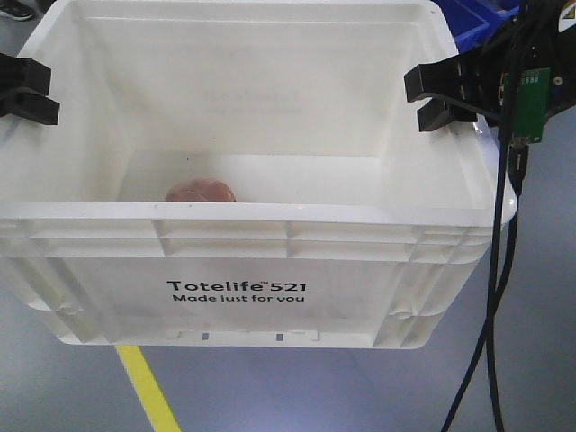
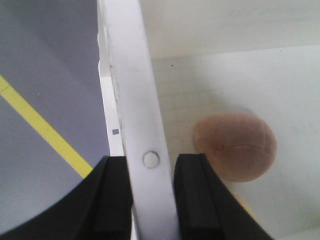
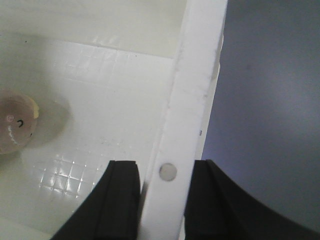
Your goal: Place moving items into box and shelve
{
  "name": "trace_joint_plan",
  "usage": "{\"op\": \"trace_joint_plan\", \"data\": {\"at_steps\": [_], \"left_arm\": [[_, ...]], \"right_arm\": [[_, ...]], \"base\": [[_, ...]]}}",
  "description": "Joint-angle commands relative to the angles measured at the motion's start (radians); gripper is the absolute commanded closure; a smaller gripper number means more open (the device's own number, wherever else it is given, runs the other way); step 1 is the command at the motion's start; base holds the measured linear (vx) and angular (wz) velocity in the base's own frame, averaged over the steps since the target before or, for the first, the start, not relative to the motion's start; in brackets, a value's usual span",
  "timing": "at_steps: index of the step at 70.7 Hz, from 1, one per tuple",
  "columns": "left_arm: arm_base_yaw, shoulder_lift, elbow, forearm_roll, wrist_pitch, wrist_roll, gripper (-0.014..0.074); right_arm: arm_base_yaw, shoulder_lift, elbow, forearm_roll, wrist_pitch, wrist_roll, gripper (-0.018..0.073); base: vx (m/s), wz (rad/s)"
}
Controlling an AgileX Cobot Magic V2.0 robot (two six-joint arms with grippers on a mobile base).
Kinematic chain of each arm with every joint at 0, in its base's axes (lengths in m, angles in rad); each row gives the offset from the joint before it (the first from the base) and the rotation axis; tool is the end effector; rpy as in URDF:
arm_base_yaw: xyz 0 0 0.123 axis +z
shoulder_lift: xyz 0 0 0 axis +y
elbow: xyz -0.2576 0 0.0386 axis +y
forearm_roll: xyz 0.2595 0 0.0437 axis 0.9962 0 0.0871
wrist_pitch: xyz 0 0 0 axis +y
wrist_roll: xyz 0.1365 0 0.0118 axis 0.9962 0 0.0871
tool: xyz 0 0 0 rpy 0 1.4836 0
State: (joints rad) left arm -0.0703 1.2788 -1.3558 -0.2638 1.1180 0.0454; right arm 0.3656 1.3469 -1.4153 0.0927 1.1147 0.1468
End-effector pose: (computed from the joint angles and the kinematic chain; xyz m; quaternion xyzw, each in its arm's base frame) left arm 0.2937 -0.0529 0.3367 0.0357 0.9440 -0.1339 0.2993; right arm 0.2900 0.1232 0.3324 -0.0971 0.9476 0.1205 0.2794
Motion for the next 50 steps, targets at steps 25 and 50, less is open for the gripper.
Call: {"op": "trace_joint_plan", "data": {"at_steps": [25,50], "left_arm": [[-0.005,-0.041,-0.048,-0.037,-0.113,0.022,0.0613],[-0.005,-0.041,-0.048,-0.038,-0.113,0.022,0.0613]], "right_arm": [[-0.002,-0.044,-0.043,0.018,-0.106,-0.03,0.0571],[-0.002,-0.044,-0.043,0.018,-0.106,-0.03,0.0571]], "base": [[0.37,-0.46],[0.35,-0.5]]}}
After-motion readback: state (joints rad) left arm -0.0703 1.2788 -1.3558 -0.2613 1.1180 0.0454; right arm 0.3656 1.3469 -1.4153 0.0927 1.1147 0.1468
